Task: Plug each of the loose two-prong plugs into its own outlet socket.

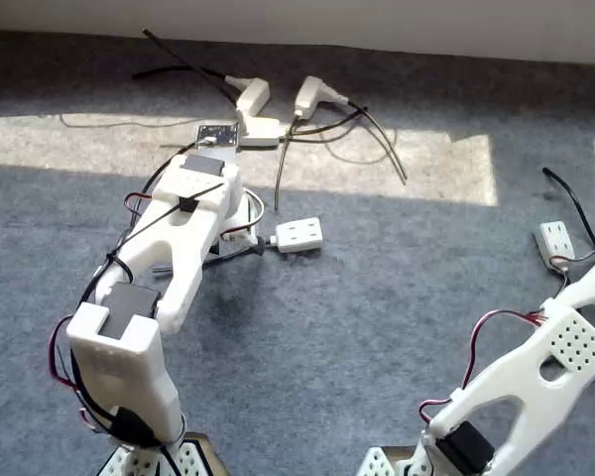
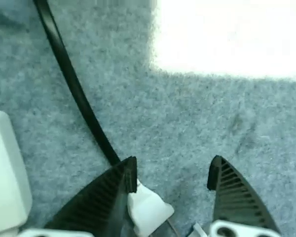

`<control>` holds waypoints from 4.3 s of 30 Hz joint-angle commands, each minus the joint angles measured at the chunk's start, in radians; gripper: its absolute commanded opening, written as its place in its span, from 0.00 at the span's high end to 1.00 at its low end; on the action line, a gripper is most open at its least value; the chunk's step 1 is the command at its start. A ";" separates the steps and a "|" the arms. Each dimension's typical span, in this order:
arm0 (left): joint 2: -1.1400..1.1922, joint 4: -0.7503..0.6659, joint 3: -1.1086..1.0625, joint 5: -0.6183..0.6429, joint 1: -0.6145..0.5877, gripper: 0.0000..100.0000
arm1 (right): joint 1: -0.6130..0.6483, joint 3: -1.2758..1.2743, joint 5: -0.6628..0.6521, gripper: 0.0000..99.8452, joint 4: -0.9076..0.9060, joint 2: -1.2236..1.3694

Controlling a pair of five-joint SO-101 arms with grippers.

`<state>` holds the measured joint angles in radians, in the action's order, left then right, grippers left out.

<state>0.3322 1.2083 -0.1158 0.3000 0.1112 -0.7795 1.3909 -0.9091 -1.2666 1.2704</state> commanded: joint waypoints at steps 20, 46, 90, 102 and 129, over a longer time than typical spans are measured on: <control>-0.038 -0.011 0.004 0.005 0.016 0.74 | -0.035 0.045 -0.187 0.76 -0.461 -0.030; -0.038 -0.011 0.004 0.005 0.016 0.74 | -0.202 0.044 0.124 0.76 -0.320 -0.142; -0.050 -0.005 0.010 0.009 -0.021 0.74 | 0.254 0.166 0.787 0.99 -0.501 -0.437; -0.050 -0.003 0.059 0.055 -0.191 0.74 | 0.835 -0.714 1.059 0.99 -0.499 -0.980; -0.053 0.138 0.088 0.069 -0.094 0.74 | 1.112 -0.872 1.054 0.75 -0.501 -1.092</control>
<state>0.3322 1.2129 -0.0882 0.3629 -0.0683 0.4173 0.4350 0.2018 -1.7223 0.2961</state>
